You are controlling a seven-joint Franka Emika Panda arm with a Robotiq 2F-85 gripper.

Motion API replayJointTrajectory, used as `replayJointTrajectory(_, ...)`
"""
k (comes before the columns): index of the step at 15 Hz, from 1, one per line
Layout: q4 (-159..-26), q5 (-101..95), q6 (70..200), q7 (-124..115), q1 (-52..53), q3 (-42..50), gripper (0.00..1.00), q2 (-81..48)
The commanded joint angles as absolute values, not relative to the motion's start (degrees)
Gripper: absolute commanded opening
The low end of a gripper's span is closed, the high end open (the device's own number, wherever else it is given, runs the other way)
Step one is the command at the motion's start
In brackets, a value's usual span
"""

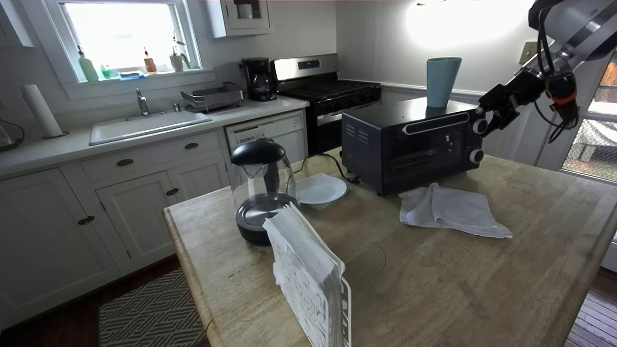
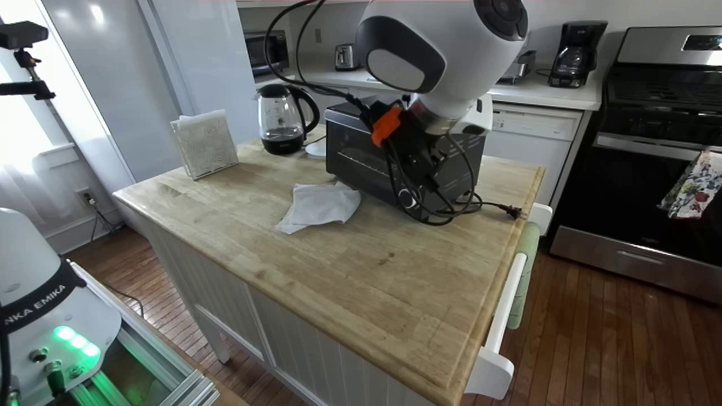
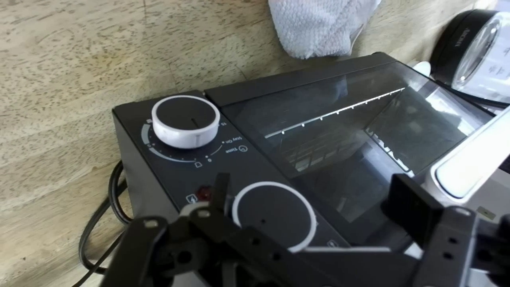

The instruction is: Turn the top right knob in an anticlockwise direction

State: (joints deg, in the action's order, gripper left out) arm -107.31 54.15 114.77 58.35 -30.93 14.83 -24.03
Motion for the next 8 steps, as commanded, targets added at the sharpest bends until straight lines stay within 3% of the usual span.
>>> replayJointTrajectory(1,-109.6,53.4,116.0,59.2,-28.9,15.0,1.0,-19.2)
replayJointTrajectory(8,-109.9,51.2,118.0,59.3,-28.6,15.1,1.0,-17.6)
